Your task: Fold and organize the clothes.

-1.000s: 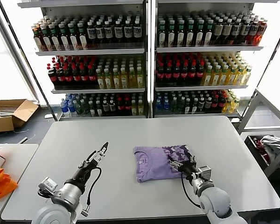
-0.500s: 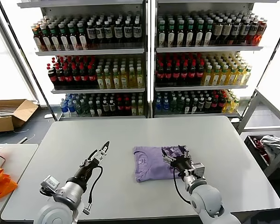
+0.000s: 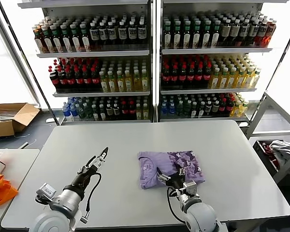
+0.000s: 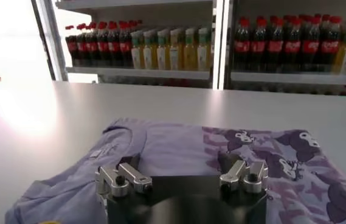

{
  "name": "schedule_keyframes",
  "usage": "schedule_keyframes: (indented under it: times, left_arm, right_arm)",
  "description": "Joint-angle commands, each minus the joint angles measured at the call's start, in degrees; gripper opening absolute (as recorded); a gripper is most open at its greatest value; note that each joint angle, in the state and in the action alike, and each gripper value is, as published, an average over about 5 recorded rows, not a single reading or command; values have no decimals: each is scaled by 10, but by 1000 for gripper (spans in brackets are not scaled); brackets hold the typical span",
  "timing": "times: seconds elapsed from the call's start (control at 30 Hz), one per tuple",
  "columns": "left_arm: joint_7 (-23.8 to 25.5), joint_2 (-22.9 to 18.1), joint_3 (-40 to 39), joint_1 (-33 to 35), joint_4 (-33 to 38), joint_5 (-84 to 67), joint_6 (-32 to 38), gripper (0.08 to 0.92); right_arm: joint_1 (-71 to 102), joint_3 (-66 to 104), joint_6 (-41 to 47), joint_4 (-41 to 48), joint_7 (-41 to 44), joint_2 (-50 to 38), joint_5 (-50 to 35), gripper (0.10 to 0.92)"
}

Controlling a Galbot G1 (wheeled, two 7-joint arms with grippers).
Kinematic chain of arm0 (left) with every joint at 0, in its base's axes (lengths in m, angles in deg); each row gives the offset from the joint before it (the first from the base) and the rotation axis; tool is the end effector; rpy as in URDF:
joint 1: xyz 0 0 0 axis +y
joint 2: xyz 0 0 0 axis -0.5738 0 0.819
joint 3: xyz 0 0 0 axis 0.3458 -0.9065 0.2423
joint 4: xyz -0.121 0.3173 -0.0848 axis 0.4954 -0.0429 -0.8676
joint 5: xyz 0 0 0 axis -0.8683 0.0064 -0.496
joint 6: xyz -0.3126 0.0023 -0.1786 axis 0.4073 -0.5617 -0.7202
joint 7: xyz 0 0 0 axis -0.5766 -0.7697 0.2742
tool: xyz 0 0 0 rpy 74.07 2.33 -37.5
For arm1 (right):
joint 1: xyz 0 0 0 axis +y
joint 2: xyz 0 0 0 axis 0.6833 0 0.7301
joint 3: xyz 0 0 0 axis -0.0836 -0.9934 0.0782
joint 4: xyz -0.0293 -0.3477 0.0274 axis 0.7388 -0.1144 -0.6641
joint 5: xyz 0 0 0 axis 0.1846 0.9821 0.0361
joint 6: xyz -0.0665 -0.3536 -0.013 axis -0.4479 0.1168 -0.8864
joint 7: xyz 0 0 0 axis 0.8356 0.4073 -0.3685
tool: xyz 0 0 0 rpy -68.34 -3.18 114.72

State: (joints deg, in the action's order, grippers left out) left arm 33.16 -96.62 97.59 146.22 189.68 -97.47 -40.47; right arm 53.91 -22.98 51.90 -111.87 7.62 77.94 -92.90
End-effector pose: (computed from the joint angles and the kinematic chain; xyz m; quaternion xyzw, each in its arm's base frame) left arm 0.2268 0.0540 -0.2315 -0.0986 -0.9148 0.3724 0.1210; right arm 0.2869 0.0378 -0.3336 0.1583 -0.9720 0.0242 0.1721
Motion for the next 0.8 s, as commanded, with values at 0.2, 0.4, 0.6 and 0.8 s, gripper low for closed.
schedule_keyframes:
  times: [0.2, 0.4, 0.6, 0.8]
  left_arm:
    - [13, 10, 22, 2, -1, -2, 0, 823]
    - [28, 28, 37, 3, -5, 4, 2, 823]
    - [47, 51, 58, 15, -9, 19, 5, 822]
    - [90, 84, 91, 46, -18, 104, 23, 823]
  right_arm:
    - [36, 144, -8, -222, 20, -44, -67, 823]
    - [129, 356, -50, -221, 86, -93, -93, 823]
    - [222, 496, -87, -189, 136, -99, -136, 823]
    - [250, 525, -116, -169, 166, -70, -131, 823]
